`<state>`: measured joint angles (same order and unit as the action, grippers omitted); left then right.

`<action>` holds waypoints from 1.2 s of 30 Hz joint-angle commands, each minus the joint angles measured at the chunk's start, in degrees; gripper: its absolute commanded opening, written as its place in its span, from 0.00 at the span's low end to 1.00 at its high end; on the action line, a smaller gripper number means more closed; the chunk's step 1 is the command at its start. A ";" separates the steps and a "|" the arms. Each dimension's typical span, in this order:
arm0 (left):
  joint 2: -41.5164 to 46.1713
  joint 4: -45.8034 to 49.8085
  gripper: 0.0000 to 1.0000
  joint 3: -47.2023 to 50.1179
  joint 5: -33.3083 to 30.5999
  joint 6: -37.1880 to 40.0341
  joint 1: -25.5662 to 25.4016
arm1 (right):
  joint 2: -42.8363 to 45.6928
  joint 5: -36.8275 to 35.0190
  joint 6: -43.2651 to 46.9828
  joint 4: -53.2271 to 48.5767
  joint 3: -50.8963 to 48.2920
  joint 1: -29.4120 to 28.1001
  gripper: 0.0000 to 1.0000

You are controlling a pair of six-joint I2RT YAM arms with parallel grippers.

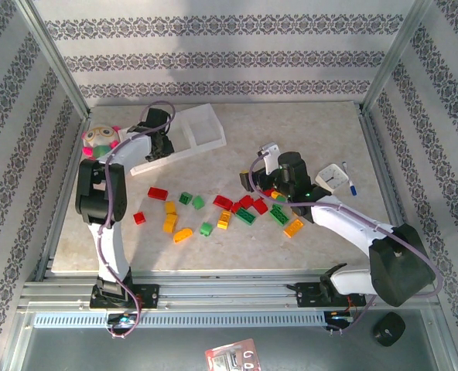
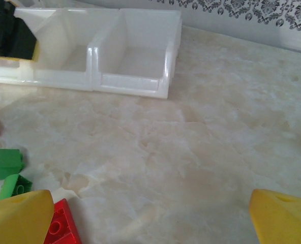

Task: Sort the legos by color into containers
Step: Move the container to the top-center of the table.

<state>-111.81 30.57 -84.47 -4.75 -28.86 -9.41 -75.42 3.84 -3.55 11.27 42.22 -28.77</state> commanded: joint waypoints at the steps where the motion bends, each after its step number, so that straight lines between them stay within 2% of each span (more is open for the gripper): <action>1: 5.36 -4.67 0.08 3.25 2.67 2.66 -4.10 | 1.57 -2.40 -2.62 -0.81 0.44 -0.67 0.98; 4: 6.45 -7.56 0.08 5.91 3.85 3.72 -7.31 | 2.11 -3.21 -4.02 -1.28 -0.60 -0.58 0.98; 10: 3.71 -6.88 0.09 4.69 5.19 4.55 -12.16 | 2.45 -3.59 -6.50 -4.22 -1.39 -0.49 0.98; 15: 0.39 -6.17 0.10 1.13 6.58 5.18 -14.03 | 2.42 -11.04 -10.97 -8.85 -1.37 -0.41 0.98; 20: -1.76 -4.85 0.14 -1.35 6.35 2.62 -14.92 | 2.97 -14.70 -12.61 -19.22 1.85 0.17 0.98; 23: -2.08 -6.23 0.14 -1.16 6.55 0.44 -14.92 | 3.17 -14.00 -14.48 -26.37 4.52 2.36 0.98; 25: -2.52 -6.70 0.17 -1.49 6.69 0.28 -14.86 | 2.91 -9.69 -18.40 -29.65 5.33 6.15 0.98; 27: -2.69 -6.75 0.27 -2.03 6.53 0.63 -15.02 | 3.36 -5.42 -22.77 -30.65 4.40 10.43 0.98; 30: -1.54 -7.11 0.52 -2.16 6.49 1.70 -15.15 | 4.99 -4.31 -24.85 -30.66 2.46 13.80 0.98; 33: 1.47 -8.09 0.76 -1.20 6.50 3.92 -15.64 | 5.36 -4.65 -23.44 -35.35 3.28 15.99 0.98; 36: 6.13 -10.91 0.94 1.42 7.12 6.33 -16.23 | 4.77 -4.35 -19.27 -40.28 4.57 17.23 0.96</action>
<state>-112.18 23.70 -84.14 1.43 -25.12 -24.25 -70.96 -1.98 -24.93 -21.80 45.50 -12.36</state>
